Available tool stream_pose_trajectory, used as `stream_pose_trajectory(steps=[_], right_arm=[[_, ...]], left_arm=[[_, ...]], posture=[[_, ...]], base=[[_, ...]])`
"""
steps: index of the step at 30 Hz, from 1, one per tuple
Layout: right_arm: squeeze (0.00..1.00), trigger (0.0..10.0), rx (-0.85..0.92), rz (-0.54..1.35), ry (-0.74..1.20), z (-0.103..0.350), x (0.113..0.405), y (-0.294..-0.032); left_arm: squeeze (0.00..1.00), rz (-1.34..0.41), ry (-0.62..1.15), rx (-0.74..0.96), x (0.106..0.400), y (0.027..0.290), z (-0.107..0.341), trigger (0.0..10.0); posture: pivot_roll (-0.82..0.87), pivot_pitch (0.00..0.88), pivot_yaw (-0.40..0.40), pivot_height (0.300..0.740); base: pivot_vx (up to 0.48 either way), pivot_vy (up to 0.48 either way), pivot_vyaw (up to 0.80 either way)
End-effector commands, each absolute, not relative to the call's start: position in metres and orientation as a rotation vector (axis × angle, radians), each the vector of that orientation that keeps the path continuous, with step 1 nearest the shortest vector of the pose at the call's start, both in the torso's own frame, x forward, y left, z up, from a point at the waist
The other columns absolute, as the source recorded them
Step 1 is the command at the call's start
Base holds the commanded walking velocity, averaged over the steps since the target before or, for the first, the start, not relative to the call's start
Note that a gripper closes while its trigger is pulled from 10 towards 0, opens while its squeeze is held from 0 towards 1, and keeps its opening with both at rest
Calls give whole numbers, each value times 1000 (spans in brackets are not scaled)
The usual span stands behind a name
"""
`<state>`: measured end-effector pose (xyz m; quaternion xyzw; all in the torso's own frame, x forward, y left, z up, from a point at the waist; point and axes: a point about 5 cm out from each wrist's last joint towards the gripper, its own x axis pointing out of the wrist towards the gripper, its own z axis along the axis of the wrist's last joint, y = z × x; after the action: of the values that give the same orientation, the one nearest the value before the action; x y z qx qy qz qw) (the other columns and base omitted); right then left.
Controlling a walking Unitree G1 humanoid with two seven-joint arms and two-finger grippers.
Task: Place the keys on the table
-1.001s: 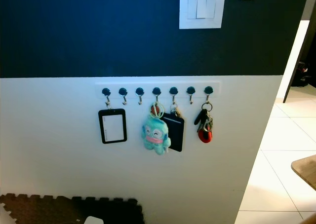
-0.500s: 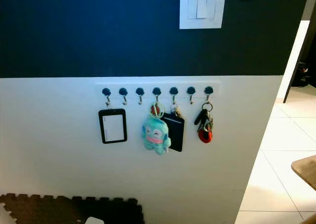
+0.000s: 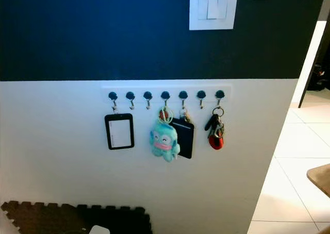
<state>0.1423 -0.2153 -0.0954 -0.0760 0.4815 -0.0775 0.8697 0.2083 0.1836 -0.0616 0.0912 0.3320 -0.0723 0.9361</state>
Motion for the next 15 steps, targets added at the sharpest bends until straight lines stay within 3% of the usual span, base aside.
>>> stream_pose_trajectory(steps=[1, 6, 15], right_arm=[[0, 10000, -150, -161, 970, -92, 149, -215], [0, 10000, -148, -155, 951, -91, 153, -213], [0, 10000, -152, -142, 924, -89, 158, -210]], left_arm=[[0, -127, 674, 182, 205, 192, -61, 10000], [0, -127, 671, 180, 205, 193, -61, 10000], [0, -137, 659, 180, 206, 191, -60, 10000]], posture=[[-5, 0, 45, 740], [-5, 0, 44, 740], [-5, 0, 41, 740]], base=[[0, 0, 0], [0, 0, -343], [0, 0, -800]])
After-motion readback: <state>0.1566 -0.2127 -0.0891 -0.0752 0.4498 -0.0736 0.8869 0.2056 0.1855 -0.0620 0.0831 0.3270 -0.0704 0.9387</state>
